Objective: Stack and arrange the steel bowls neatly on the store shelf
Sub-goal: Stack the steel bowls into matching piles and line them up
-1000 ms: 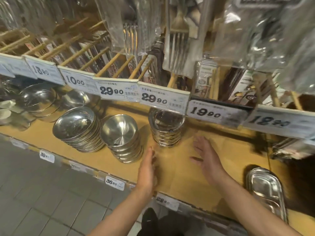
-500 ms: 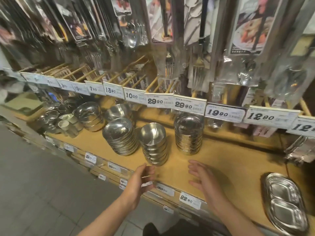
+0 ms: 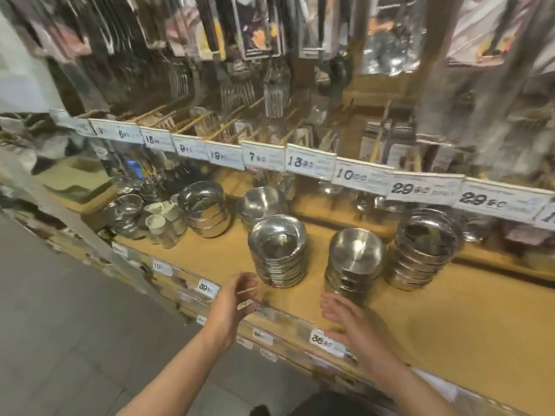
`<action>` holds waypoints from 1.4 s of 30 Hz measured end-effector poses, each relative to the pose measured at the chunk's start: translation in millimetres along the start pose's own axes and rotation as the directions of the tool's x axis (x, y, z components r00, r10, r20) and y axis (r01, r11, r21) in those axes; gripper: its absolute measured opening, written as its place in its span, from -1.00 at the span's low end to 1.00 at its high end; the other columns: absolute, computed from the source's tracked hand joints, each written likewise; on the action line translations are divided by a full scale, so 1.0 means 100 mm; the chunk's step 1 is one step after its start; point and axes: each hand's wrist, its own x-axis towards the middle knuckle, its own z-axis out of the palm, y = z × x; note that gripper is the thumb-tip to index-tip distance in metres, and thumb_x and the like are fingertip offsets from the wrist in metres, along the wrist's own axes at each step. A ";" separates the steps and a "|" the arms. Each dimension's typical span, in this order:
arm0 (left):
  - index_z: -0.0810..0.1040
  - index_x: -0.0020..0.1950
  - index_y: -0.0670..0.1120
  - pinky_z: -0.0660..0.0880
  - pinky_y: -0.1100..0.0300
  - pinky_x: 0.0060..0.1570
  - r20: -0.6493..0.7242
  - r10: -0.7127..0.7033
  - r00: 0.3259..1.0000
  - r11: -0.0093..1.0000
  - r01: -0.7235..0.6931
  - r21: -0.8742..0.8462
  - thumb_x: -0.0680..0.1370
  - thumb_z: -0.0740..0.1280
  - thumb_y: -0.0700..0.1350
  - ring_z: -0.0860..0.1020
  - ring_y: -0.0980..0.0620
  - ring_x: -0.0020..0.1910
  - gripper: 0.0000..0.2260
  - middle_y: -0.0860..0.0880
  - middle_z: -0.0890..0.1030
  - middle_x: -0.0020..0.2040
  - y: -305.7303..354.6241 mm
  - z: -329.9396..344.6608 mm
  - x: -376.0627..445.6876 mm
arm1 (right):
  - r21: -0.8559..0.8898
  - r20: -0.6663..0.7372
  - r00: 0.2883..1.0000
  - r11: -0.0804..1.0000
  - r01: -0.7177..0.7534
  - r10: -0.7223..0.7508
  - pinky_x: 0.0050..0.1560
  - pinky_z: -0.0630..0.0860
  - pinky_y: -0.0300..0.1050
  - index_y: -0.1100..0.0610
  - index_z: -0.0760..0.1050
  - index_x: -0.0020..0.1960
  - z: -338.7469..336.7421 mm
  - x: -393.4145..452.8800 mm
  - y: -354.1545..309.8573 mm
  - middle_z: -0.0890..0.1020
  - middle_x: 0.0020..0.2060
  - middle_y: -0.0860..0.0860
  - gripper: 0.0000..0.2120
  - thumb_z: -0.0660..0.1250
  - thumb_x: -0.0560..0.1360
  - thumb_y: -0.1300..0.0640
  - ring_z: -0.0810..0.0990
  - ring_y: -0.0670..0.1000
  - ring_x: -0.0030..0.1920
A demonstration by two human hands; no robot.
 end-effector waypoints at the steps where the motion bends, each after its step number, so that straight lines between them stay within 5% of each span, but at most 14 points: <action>1: 0.61 0.05 -0.11 0.50 0.11 -0.12 0.016 -0.005 1.000 1.000 0.005 0.004 0.69 0.14 0.01 0.53 0.03 -0.14 -0.69 -0.03 0.58 -0.09 0.05 -0.11 0.11 | 0.025 -0.016 1.000 1.000 -0.007 0.007 0.03 0.61 -0.14 -0.15 0.56 0.16 0.14 0.07 0.00 0.61 0.22 -0.02 -0.84 0.23 0.65 -0.01 0.58 -0.10 0.19; 6: 0.63 0.02 -0.09 0.50 0.20 -0.27 0.079 -0.041 0.996 0.998 0.037 0.045 0.69 0.14 0.02 0.57 0.08 -0.21 -0.69 0.00 0.61 -0.13 0.24 -0.57 0.63 | 0.130 -0.127 0.991 0.991 -0.028 0.044 -0.05 0.61 -0.15 -0.04 0.45 0.37 0.67 0.39 0.03 0.58 0.29 0.00 -0.68 0.24 0.64 -0.04 0.58 -0.13 0.18; 11: 0.64 0.03 -0.02 0.49 0.18 -0.22 0.157 -0.071 0.985 0.991 0.052 0.123 0.69 0.14 0.00 0.65 0.22 -0.31 -0.71 0.05 0.66 -0.07 0.38 -0.66 1.08 | 0.222 -0.232 0.971 0.975 -0.010 0.062 0.30 0.50 0.04 -0.14 0.15 0.58 0.95 0.64 0.02 0.34 0.49 -0.10 -0.44 0.18 0.63 -0.20 0.45 -0.09 0.32; 17: 0.62 0.10 0.12 0.58 0.21 -0.10 0.339 -0.125 0.932 0.978 0.058 0.200 0.72 0.10 0.05 0.67 0.29 -0.15 -0.72 0.23 0.71 -0.10 0.47 -0.41 1.41 | 0.299 -0.356 0.934 0.951 0.084 0.030 0.47 0.29 0.21 -0.26 0.29 0.49 1.10 1.02 -0.13 0.32 0.51 -0.23 -0.57 0.09 0.64 -0.24 0.26 -0.09 0.51; 21: 0.61 0.14 0.13 0.55 0.45 -0.22 0.488 -0.164 0.857 0.978 0.078 0.192 0.74 0.00 0.04 0.65 0.37 -0.07 -0.64 0.29 0.72 -0.05 0.42 -0.21 1.54 | 0.328 -0.373 0.927 0.939 0.107 0.025 0.33 0.40 0.07 -0.46 0.48 0.22 1.12 1.24 -0.12 0.57 0.21 -0.41 -0.67 -0.02 0.69 -0.17 0.48 -0.33 0.28; 24: 0.62 0.20 0.17 0.62 0.29 -0.16 0.524 -0.187 0.831 0.975 0.093 0.200 0.70 0.05 0.18 0.69 0.19 0.03 -0.64 0.16 0.73 0.05 0.39 -0.17 1.67 | 0.400 -0.378 0.925 0.906 0.137 0.027 0.05 0.46 -0.10 -0.44 0.59 -0.03 1.10 1.39 -0.09 0.68 -0.01 -0.37 -0.62 0.02 0.68 -0.15 0.62 -0.37 0.01; 27: 0.56 0.29 0.28 0.64 -0.03 0.09 0.544 -0.239 0.804 0.959 0.109 0.261 0.61 0.09 0.34 0.63 0.03 0.21 -0.61 0.14 0.68 0.20 0.39 -0.15 1.75 | 0.483 -0.388 0.920 0.862 0.154 0.054 0.00 0.51 -0.13 -0.30 0.59 0.11 1.08 1.47 -0.02 0.69 0.07 -0.23 -0.72 0.11 0.62 -0.22 0.63 -0.17 0.16; 30: 0.54 0.33 0.26 0.64 -0.05 0.06 0.551 -0.273 0.789 0.952 0.141 0.270 0.55 0.13 0.39 0.57 0.00 0.29 -0.55 0.10 0.65 0.25 0.40 -0.14 1.80 | 0.501 -0.357 0.933 0.852 0.153 0.043 -0.04 0.57 -0.14 -0.29 0.62 0.11 1.08 1.50 0.02 0.69 0.10 -0.21 -0.66 0.06 0.66 -0.18 0.65 -0.15 0.15; 36: 0.53 0.35 0.25 0.65 0.04 -0.05 0.576 -0.289 0.765 0.944 0.129 0.303 0.52 0.14 0.40 0.57 -0.04 0.30 -0.51 0.10 0.65 0.26 0.46 -0.19 1.79 | 0.512 -0.360 0.933 0.841 0.175 0.024 0.27 0.51 0.14 -0.05 0.51 0.37 1.11 1.49 -0.05 0.61 0.30 -0.01 -0.53 0.12 0.60 -0.25 0.54 0.04 0.35; 42: 0.52 0.36 0.25 0.64 -0.07 0.04 0.565 -0.281 0.776 0.945 0.119 0.306 0.54 0.14 0.41 0.56 -0.07 0.32 -0.52 0.05 0.61 0.33 0.52 -0.33 1.65 | 0.488 -0.348 0.938 0.853 0.185 -0.004 0.32 0.47 0.15 -0.07 0.54 0.33 1.22 1.36 -0.07 0.63 0.26 -0.03 -0.58 0.11 0.63 -0.21 0.56 0.01 0.32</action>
